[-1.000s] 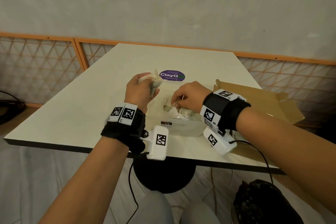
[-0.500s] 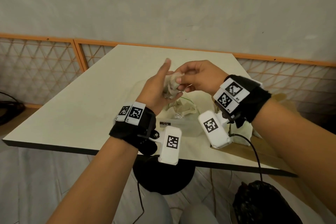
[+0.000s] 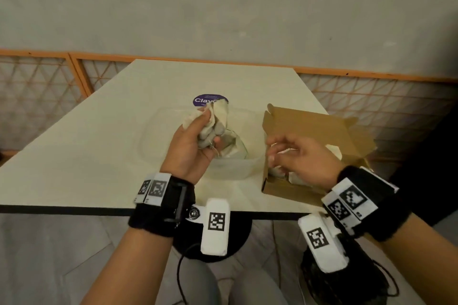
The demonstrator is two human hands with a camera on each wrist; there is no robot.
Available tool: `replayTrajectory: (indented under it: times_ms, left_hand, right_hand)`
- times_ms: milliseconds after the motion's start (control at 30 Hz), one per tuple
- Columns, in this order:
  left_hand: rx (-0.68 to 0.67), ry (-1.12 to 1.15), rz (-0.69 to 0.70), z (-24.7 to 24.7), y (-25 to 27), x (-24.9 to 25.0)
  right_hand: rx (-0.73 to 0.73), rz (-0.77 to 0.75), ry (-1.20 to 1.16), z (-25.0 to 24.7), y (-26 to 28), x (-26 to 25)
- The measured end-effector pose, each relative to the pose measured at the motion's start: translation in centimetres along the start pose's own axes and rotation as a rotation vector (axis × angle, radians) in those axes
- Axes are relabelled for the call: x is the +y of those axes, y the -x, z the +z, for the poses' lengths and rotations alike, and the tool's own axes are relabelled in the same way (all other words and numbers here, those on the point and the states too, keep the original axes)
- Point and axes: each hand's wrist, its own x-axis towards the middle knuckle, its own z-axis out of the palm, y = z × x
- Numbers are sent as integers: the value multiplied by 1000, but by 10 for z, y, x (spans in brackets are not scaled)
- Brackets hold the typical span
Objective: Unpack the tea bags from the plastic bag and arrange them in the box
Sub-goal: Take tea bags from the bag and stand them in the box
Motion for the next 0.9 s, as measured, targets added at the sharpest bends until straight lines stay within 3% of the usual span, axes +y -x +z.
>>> replayTrajectory:
  times_ms: [167, 300, 467, 533, 667, 767, 900]
  left_hand:
    - [19, 121, 5, 11, -4, 8]
    - [-68, 197, -112, 32, 9, -2]
    - [-239, 365, -322, 56, 25, -28]
    - [-290, 429, -381, 67, 24, -33]
    - [-322, 463, -420, 82, 13, -41]
    - [-274, 415, -391, 79, 2, -46]
    - [-155, 405, -345, 61, -2, -48]
  right_hand:
    - [2, -138, 203, 32, -4, 0]
    - [-45, -185, 338, 49, -16, -13]
    - [-35, -311, -80, 33, -3, -18]
    - [-37, -279, -196, 22, 4, -14]
    - [-160, -57, -544, 1, 14, -3]
    - [-173, -13, -380, -20, 21, 12]
    - [-53, -44, -239, -52, 36, 37]
